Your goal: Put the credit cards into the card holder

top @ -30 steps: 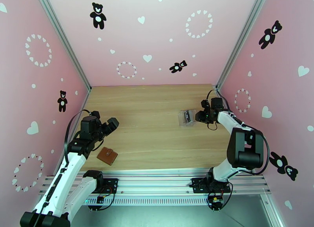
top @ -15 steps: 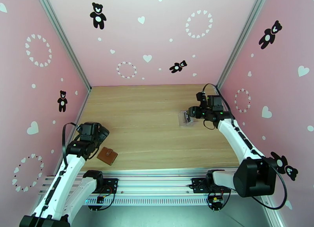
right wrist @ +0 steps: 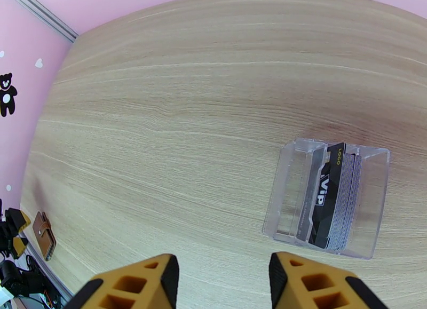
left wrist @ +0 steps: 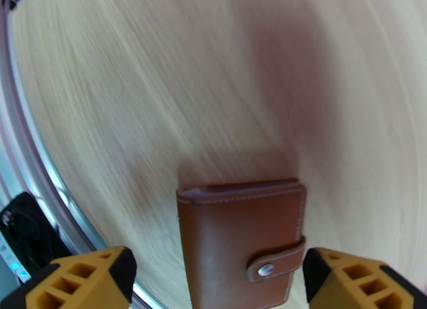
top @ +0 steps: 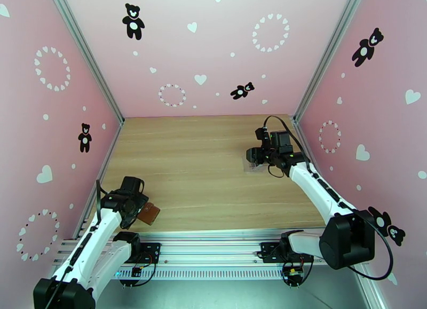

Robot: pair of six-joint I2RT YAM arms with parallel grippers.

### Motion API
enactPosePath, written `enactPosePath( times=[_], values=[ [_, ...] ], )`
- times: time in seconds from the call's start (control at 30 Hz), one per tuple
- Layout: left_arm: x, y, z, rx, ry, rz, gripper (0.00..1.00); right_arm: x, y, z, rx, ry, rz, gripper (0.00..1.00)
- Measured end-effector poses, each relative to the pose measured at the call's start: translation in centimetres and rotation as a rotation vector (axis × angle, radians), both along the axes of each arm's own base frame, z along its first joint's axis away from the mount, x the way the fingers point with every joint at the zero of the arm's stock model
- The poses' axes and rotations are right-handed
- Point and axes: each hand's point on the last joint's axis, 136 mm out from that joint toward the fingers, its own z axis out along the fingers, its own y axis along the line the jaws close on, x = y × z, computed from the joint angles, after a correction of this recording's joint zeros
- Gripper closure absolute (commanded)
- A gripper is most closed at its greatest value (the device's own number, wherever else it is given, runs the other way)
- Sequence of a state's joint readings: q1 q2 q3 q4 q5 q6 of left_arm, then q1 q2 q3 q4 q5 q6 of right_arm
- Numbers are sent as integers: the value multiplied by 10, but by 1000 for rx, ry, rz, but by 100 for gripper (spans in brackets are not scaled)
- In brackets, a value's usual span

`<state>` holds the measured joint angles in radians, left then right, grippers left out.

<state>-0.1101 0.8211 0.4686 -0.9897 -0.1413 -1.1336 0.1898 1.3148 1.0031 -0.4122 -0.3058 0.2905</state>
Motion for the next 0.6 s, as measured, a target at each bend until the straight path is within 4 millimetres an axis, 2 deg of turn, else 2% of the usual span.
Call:
enactPosePath(
  times=[0.1, 0.27, 0.53, 0.6],
  values=[
    [0, -14, -9, -49, 10, -45, 12, -1, 1, -2, 2, 6, -1, 49],
    [13, -36, -14, -94, -3, -131, 15, -1, 2, -2, 2, 5, 1, 49],
    [45, -104, -14, -191, -108, -387, 18, -1, 2, -3, 2, 6, 1, 48],
    [54, -118, -13, -187, -114, -450, 24, -2, 2, -3, 4, 9, 2, 49]
  ],
)
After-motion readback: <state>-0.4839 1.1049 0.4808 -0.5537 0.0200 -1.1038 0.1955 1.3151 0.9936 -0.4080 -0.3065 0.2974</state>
